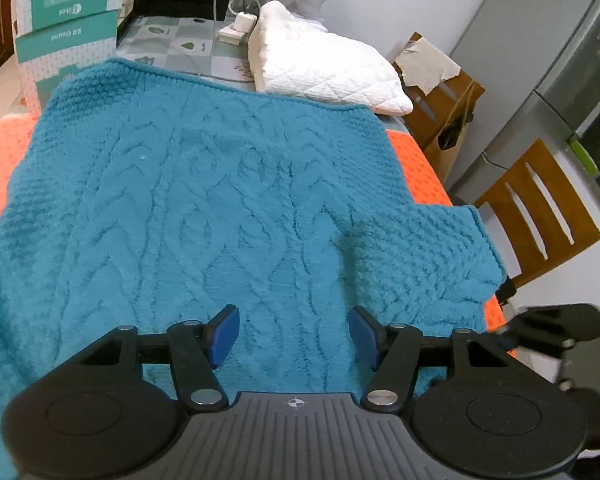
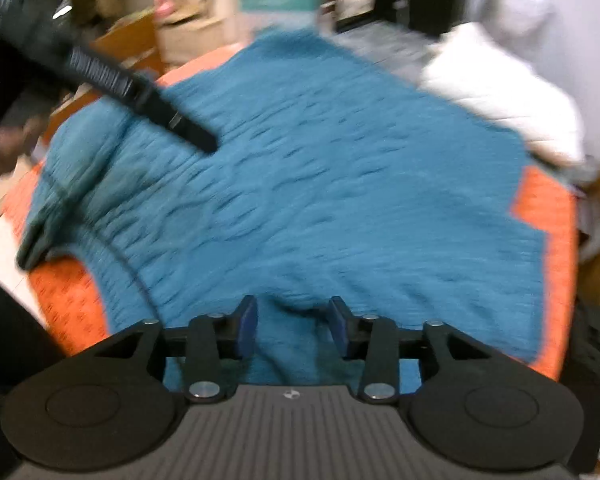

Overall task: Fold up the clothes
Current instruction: 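Fold the held sleeve across the sweater body with the right tool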

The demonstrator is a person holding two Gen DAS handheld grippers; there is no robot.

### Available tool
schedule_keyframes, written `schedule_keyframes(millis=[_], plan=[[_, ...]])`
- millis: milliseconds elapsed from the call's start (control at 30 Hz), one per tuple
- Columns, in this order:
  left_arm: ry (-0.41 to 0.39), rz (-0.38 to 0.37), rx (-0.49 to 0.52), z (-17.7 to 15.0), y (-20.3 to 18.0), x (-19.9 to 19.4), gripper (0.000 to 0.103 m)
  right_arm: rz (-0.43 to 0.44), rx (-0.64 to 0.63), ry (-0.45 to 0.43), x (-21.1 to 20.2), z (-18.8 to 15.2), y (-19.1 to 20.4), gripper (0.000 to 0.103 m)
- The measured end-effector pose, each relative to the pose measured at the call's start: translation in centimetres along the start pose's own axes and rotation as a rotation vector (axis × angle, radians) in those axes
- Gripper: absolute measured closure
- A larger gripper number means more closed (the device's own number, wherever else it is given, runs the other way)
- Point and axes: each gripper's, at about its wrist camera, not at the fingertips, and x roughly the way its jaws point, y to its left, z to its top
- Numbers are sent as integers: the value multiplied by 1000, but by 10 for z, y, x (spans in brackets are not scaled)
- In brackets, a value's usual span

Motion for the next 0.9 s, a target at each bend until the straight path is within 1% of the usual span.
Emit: schedule_keyframes(millis=[33, 100, 200, 233, 300, 400, 467, 533, 567, 633, 667, 700, 733, 800, 900], plan=[[2, -4, -14, -1, 2, 1, 39, -23, 34, -15, -7, 0, -6, 54], [5, -9, -37, -2, 4, 2, 39, -69, 123, -41, -18, 1, -20, 45], [10, -5, -63, -3, 8, 4, 39, -111, 318, -52, -21, -2, -49, 45], [11, -2, -71, -4, 9, 4, 39, -109, 398, -53, -20, -4, -60, 43], [12, 0, -88, -6, 12, 3, 39, -104, 543, -68, -17, -9, -78, 32], [9, 5, -115, -9, 17, 1, 39, -117, 660, -78, -10, -16, -93, 31], [6, 10, -132, -11, 20, -2, 39, -115, 730, -78, -2, -19, -100, 26], [4, 16, -149, -14, 24, -5, 39, -116, 795, -81, 7, -21, -106, 26], [3, 20, -158, -15, 26, -6, 39, -122, 824, -87, 12, -22, -108, 27], [0, 28, -176, -18, 31, -10, 39, -139, 839, -104, 15, -21, -110, 40], [-3, 31, -186, -20, 34, -11, 39, -148, 842, -114, 16, -20, -111, 51], [-6, 35, -196, -21, 37, -14, 39, -157, 846, -123, 17, -19, -111, 72], [-10, 39, -207, -22, 40, -16, 39, -170, 823, -137, 16, -15, -108, 80], [-19, 48, -230, -25, 46, -20, 39, -191, 738, -171, 10, -1, -97, 85], [-35, 61, -265, -27, 56, -26, 39, -191, 564, -225, 3, 26, -72, 86]])
